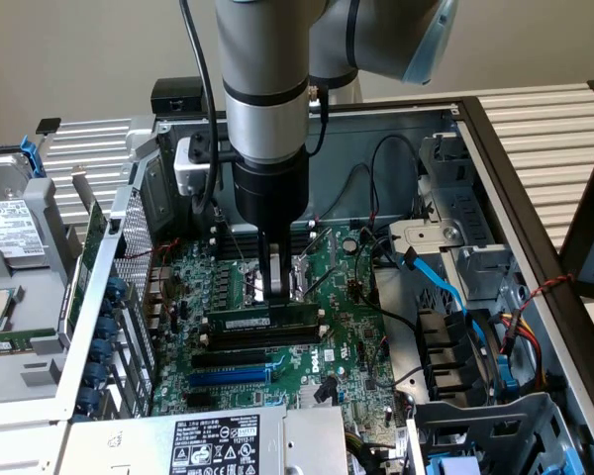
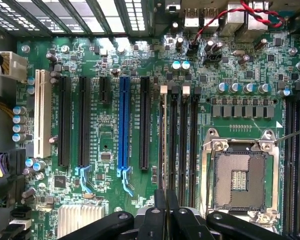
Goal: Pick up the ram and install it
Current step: 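Insert the ram into the slot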
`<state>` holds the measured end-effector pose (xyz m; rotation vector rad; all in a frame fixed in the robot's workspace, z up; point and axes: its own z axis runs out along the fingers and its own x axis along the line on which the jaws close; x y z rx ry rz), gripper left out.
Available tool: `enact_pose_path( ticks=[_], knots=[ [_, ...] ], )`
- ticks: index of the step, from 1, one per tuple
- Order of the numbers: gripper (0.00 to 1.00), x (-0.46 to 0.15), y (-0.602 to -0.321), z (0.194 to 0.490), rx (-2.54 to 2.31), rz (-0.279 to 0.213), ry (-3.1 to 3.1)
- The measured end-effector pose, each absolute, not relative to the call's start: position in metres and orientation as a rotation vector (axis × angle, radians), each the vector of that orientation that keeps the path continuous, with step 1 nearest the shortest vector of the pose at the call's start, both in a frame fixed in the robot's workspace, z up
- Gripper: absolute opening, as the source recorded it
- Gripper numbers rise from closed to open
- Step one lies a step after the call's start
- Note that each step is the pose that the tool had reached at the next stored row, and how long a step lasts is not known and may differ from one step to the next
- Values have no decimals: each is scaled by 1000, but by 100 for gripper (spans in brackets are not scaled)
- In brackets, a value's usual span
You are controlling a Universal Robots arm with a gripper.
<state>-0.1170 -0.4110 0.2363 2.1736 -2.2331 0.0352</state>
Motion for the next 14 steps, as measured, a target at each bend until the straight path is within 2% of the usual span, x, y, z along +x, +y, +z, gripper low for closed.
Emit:
enact_pose_path(
  ticks=[14],
  knots=[
    [13, -118, -411, 235, 2178, 46, -2239]
  ],
)
